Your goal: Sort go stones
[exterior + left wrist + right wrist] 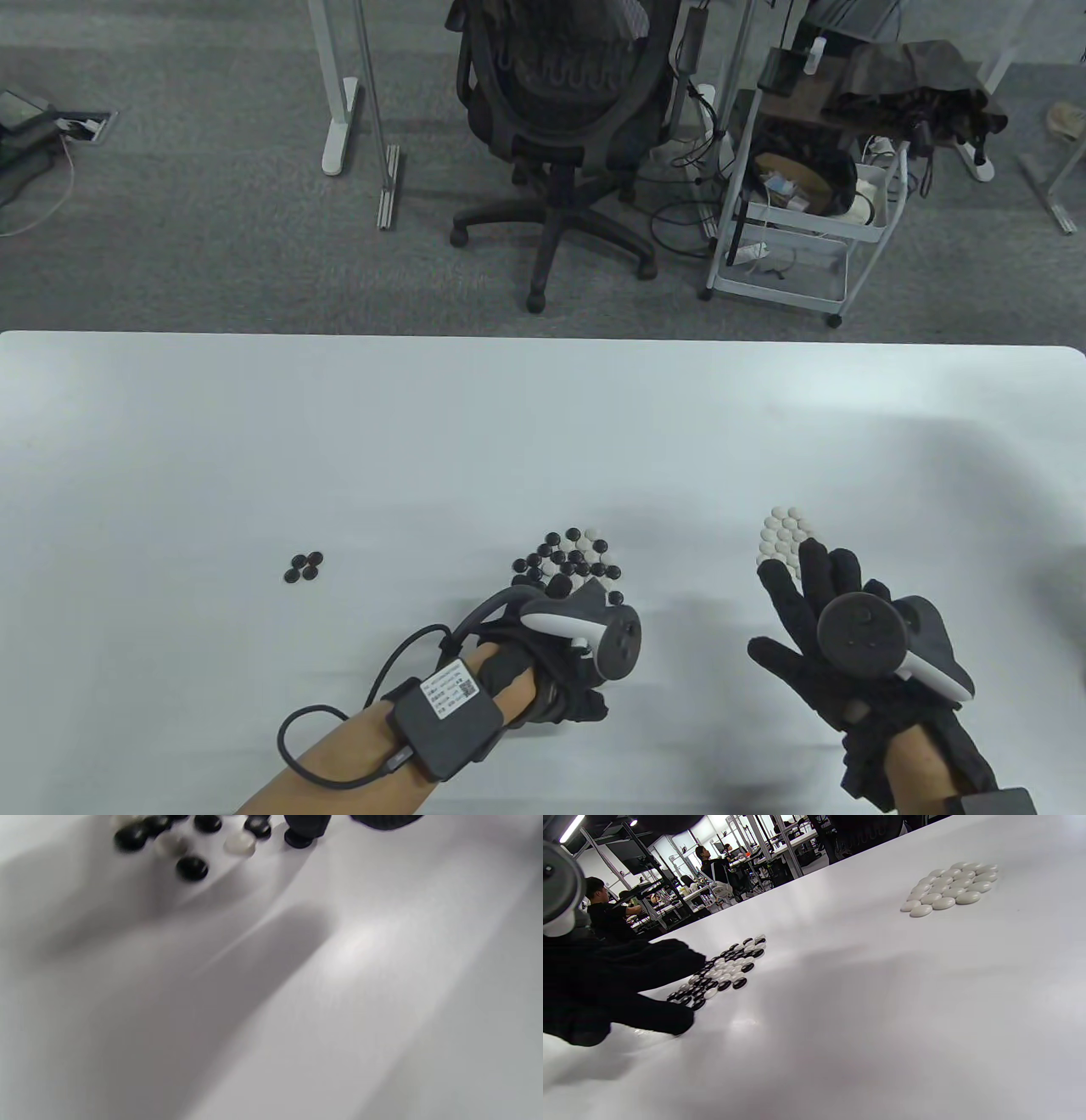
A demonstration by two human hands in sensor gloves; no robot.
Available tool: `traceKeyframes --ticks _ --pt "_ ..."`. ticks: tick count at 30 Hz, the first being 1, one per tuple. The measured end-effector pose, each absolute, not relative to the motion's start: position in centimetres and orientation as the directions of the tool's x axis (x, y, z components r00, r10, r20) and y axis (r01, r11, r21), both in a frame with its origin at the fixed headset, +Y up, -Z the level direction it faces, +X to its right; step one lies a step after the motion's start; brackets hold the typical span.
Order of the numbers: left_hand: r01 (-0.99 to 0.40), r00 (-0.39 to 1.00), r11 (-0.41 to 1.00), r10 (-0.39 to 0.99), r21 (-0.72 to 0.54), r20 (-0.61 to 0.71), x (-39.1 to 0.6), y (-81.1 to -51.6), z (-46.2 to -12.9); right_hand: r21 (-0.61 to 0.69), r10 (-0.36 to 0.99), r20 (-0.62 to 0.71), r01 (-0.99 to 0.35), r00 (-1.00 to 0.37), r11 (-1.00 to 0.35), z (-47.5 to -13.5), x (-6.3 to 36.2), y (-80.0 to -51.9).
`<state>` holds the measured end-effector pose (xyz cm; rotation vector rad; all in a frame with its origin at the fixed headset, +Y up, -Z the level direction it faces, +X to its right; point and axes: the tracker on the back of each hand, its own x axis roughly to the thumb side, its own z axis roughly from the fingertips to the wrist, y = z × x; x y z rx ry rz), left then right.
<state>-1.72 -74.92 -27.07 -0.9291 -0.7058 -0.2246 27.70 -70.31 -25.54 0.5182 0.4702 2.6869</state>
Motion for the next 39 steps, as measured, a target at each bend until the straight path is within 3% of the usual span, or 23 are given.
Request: traceKeyframes --ticks 8,12,17,20,39 --pt "0.28 0.902 0.577 0.116 -0.767 0.416 -14.1 -74.6 -25.0 0.398 0.398 0.289 -0.269 -0.871 -0.877 -25.6 27.4 -70.6" --pt "0.148 0.978 0.595 0.033 -0.79 0.208 -22.2 -74.7 -24.8 0.403 0.395 0.286 -0.264 -0.873 -0.876 -25.6 27.3 -70.6" --pt "-0.018 1.0 0.654 0.005 -0.756 -0.019 -28.7 -74.9 -26.4 0.406 0.391 0.282 -0.26 -0.876 -0.876 -25.6 27.3 -70.6" --pt "-0.104 0.994 0.654 0.055 -0.749 -0.09 -30.0 -75.4 -27.0 0.413 0.39 0.276 -0.258 -0.878 -0.873 -25.6 27.2 -70.7" --pt "-0.091 0.989 0.705 -0.015 -0.703 -0.144 -30.0 -75.7 -30.5 0.424 0.39 0.261 -0.258 -0.883 -0.868 -25.5 27.2 -70.5"
